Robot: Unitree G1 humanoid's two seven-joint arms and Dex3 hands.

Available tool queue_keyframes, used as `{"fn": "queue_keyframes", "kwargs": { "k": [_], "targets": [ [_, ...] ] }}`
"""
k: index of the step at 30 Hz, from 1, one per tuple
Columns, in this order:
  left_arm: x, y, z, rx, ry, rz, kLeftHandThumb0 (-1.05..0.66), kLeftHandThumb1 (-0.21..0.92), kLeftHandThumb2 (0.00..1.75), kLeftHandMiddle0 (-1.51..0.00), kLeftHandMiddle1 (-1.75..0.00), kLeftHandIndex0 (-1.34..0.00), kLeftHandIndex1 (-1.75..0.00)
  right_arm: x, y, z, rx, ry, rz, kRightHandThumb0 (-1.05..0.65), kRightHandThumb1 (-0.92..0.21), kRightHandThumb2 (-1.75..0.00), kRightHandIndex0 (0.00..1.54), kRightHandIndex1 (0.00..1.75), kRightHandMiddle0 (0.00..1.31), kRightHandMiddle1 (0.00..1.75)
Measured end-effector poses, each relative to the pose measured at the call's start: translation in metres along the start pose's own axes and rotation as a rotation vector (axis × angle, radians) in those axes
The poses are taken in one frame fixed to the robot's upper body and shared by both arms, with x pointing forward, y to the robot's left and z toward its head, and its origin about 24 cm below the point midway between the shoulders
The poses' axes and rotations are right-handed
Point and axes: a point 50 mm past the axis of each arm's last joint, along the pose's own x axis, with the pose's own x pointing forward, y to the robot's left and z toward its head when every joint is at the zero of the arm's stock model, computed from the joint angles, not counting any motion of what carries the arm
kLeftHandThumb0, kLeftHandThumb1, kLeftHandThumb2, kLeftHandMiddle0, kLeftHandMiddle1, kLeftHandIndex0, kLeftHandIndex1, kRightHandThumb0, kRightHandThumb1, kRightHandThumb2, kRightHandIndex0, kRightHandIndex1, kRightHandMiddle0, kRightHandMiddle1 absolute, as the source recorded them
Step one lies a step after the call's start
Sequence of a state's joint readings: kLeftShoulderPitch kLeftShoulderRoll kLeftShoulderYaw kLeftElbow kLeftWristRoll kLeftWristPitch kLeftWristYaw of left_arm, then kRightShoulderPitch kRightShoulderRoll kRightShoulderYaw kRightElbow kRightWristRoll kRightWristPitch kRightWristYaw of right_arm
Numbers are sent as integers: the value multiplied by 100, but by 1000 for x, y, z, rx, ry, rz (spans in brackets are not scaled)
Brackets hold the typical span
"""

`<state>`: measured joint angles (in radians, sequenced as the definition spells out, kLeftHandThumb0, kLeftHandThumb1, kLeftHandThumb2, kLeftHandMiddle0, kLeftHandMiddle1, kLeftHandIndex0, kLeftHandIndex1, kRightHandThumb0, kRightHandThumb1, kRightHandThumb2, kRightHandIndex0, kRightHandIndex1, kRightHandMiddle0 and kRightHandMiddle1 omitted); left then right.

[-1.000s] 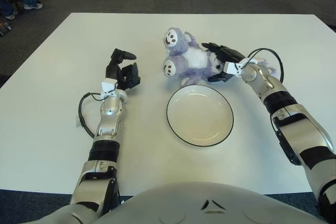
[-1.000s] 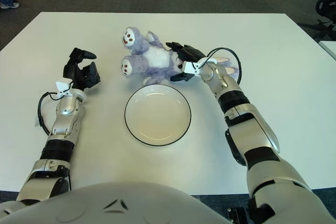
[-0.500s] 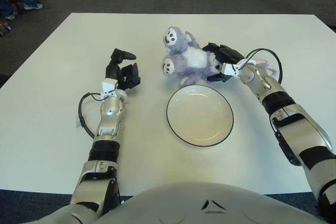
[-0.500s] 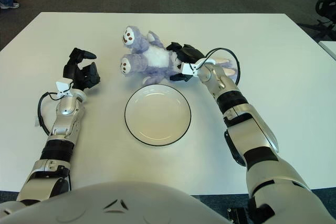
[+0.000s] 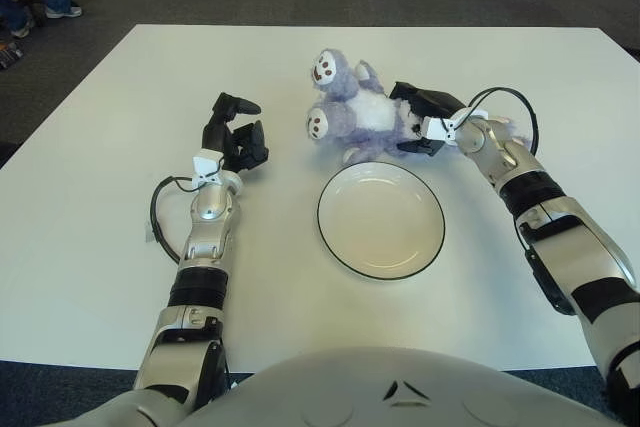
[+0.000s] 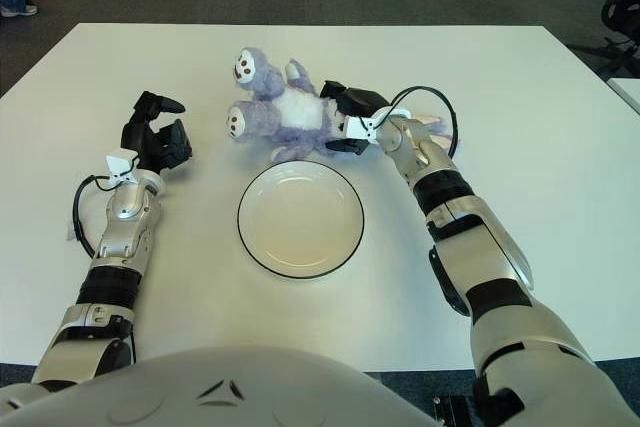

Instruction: Put the doll into the plate.

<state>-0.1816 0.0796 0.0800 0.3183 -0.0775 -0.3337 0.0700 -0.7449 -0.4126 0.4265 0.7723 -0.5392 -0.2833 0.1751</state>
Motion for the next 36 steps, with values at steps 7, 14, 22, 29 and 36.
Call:
{"fn": "queue_keyframes", "kwargs": {
  "k": [7,14,22,29,36],
  "targets": [
    [0,1,0,-15,1,-5,-42,51,107,-118,-175,-46,-175,-1,0,-1,27,17,-16,0,-2,-163,82,175,66,165],
    [0,1,0,-16,1,-7,-42,52,106,-119,-175,-45,-175,-3,-1,-1,38,13,-33,0,-3,-164,81,173,61,174],
    [0,1,0,-15,-6,-5,-42,52,106,-122,-175,-45,-175,-4,0,-1,40,10,-50,0,-2,-163,86,166,61,175],
    [0,1,1,-8,-8,-4,-42,51,107,-121,-175,-46,-175,-4,-1,-2,41,15,-55,0,-2,-163,87,164,61,175],
    [0,1,0,-8,-8,-4,-42,51,107,-119,-175,-46,-175,-5,-1,-2,38,17,-59,0,-2,-163,86,164,61,175]
  ]
}}
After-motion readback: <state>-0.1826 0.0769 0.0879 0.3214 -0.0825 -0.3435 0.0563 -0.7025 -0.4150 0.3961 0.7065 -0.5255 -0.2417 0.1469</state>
